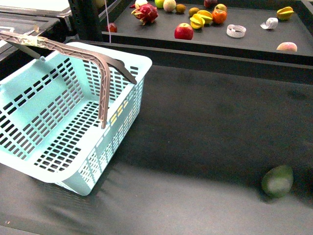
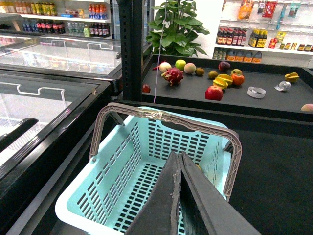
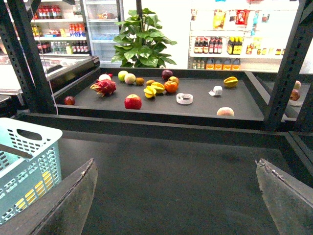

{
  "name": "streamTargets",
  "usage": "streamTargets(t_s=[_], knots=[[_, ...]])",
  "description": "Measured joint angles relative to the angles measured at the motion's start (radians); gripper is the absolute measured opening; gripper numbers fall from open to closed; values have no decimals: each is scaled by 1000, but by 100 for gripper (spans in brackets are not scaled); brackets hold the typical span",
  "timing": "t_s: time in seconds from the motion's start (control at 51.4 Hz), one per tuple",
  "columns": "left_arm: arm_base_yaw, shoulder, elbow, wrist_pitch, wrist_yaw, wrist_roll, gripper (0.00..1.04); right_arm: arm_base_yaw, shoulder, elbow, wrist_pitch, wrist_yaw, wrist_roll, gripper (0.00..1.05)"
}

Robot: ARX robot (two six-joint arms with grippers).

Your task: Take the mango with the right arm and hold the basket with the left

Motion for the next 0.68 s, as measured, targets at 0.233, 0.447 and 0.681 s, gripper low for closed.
streamTargets(t_s=[0.233,0.447,0.681], knots=[[0,-82,0,-82,0,0,4,0,0,0,0,0,0,97],[0,-241,0,-247,0,0,4,0,0,0,0,0,0,97],[0,-242,0,-248,0,0,4,0,0,0,0,0,0,97]])
